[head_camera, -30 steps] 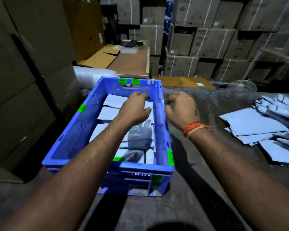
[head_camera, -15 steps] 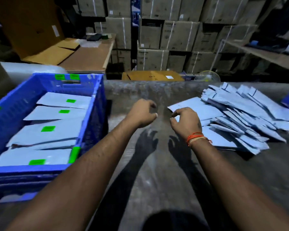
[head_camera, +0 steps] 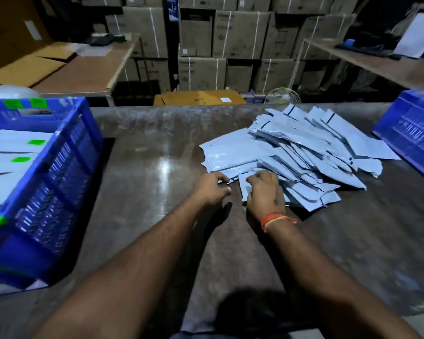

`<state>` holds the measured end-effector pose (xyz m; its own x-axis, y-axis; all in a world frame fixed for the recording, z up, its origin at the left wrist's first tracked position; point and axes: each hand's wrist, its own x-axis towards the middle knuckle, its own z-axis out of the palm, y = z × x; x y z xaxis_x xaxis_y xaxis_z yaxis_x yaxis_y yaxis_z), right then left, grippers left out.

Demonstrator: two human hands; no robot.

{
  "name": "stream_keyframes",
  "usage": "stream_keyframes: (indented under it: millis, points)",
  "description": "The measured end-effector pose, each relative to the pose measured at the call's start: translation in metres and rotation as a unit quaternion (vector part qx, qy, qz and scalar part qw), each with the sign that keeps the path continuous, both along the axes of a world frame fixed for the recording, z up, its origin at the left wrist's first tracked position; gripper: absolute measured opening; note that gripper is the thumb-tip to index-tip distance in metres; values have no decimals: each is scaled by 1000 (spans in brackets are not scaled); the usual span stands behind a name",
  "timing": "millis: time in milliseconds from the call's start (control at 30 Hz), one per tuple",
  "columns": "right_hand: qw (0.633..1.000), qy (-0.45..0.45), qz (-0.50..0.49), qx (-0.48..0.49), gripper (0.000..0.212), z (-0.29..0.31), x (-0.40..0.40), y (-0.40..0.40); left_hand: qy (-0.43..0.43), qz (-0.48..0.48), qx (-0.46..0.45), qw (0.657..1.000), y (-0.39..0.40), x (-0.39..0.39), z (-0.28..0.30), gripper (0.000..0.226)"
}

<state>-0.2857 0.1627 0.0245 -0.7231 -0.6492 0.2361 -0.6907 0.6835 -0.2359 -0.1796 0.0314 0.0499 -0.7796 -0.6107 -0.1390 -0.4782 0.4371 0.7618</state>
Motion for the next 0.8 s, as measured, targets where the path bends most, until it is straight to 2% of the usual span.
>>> stream_keyframes:
  millis: [200,300,367,433,567,700,800]
  points:
    - [981,187,-49,28,33,2,-28,8,11,-14,-12,1000,10,-15,-3,29]
    - [973,216,-67,52,28,3,-43,11,29,-13,19,999,9,-16,-7,26]
    - [975,212,-49,41,21,8,-44,10,49,1,49,998,7,-14,-9,23]
    - [980,198,-15,-3,20,19,-36,4,83,34,122,988,6,-12,-11,22]
    - [982,129,30,-133,24,46,-2,-19,136,118,256,950,0,-7,-17,25]
    - [965,35,93,-242,25,63,22,-40,171,141,284,933,-17,6,-13,41]
    - [940,-10,84,-330,22,74,31,-48,178,156,284,929,-30,19,-10,40]
